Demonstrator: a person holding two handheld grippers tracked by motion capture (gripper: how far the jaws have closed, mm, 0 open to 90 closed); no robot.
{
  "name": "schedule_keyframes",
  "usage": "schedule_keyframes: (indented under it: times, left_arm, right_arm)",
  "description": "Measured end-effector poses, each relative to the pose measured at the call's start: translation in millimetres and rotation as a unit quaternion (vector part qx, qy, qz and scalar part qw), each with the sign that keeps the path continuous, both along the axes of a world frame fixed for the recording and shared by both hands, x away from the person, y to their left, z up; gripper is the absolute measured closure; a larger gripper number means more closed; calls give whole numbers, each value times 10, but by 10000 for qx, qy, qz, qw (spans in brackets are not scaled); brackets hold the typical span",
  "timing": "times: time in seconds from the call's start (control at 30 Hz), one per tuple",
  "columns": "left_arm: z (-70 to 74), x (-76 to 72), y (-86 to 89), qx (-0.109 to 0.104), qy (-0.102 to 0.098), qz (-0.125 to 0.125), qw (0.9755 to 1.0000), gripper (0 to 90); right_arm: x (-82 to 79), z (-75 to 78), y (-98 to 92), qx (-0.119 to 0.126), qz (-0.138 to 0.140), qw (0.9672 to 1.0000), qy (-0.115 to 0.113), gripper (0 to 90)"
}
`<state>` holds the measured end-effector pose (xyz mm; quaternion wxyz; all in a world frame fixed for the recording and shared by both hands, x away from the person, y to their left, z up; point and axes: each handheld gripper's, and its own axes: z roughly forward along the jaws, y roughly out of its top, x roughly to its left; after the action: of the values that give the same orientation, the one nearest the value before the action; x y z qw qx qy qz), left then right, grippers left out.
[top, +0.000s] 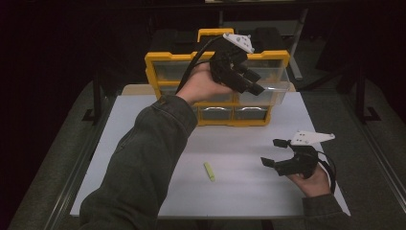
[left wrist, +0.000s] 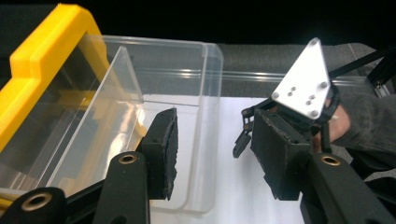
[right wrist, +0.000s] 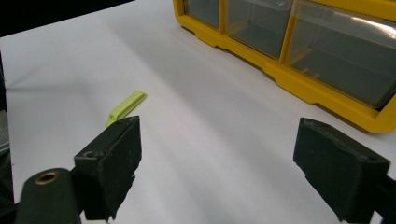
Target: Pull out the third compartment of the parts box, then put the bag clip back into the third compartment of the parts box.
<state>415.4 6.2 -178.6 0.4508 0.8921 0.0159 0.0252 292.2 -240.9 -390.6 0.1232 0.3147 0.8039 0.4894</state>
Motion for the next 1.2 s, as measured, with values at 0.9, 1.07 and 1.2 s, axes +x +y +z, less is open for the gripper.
schedule_keyframes:
  times: [0.9,1.07,1.2]
  left_arm:
    - [123,-326,645,-444,-89,323,9985,341]
    - [86,-405,831,-425,-136,436,9981,327]
    - [42,-454,954,-468,-141,507,9975,326]
  right_arm:
    - [23,-65,3,-43,-213,9997,113,143]
    - [5,-74,15,-91,-184,9997,154,144]
    - [-11,-69,14,-99,-208,9996,151,143]
